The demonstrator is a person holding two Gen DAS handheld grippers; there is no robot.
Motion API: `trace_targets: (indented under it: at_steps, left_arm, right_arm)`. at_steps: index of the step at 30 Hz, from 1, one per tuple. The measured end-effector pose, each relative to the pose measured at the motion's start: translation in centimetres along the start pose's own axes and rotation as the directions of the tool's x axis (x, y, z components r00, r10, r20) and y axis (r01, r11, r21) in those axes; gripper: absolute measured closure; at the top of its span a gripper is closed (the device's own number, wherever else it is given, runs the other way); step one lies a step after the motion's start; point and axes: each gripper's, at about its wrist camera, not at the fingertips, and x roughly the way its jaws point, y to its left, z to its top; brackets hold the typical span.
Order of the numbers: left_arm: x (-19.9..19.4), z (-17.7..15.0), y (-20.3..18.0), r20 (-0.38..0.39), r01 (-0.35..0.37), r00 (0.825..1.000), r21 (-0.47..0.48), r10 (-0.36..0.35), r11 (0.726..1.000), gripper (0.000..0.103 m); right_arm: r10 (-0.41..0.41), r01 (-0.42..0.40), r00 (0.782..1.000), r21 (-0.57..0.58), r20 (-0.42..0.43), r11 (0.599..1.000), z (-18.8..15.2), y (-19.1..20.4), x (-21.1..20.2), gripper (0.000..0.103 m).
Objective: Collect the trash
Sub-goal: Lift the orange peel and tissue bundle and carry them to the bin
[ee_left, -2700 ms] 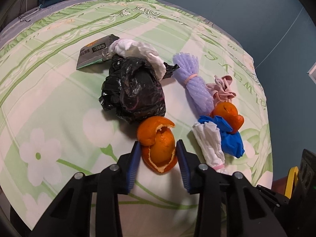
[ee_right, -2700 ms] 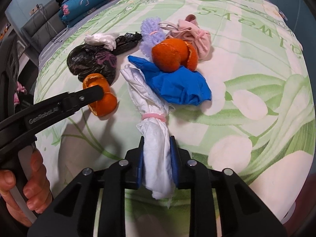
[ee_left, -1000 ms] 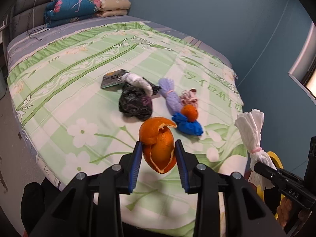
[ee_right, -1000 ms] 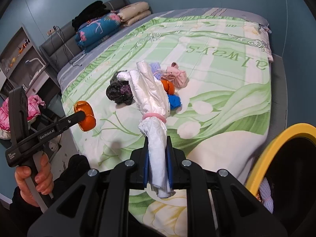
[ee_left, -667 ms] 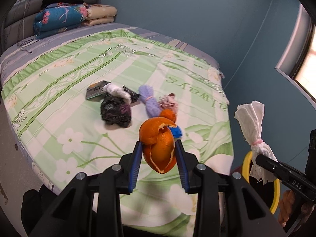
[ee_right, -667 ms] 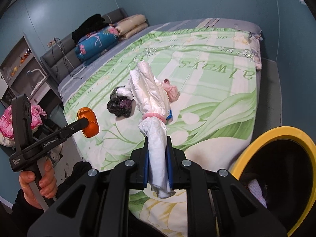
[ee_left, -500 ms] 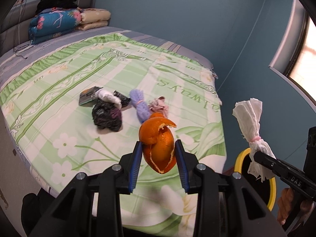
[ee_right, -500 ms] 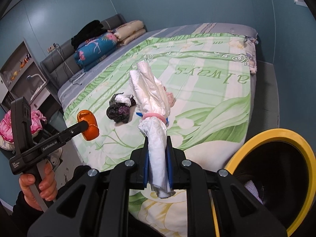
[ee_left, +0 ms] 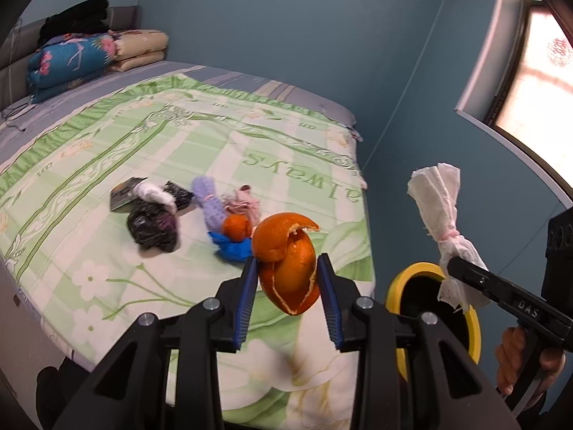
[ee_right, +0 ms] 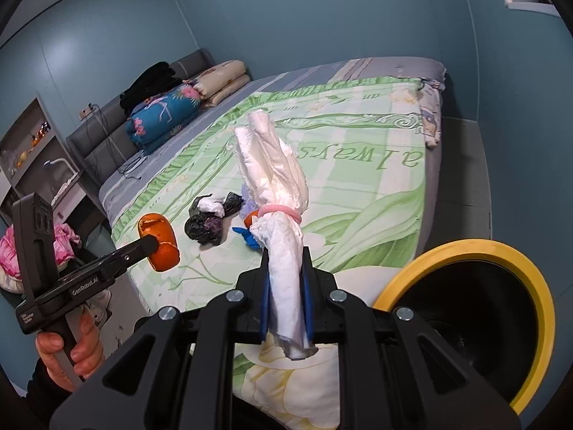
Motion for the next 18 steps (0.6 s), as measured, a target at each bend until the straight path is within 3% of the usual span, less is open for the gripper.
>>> trace_targets:
  at_steps: [18]
  left_arm:
    - [1.2,0.7,-7.0,-0.022,0.108,0.994,0.109,-0.106,0.988,0.071]
  right_arm:
    - [-0.077,0.071,0.994,0.087,0.073,0.994,0.0,-3.9,-4.1,0.089]
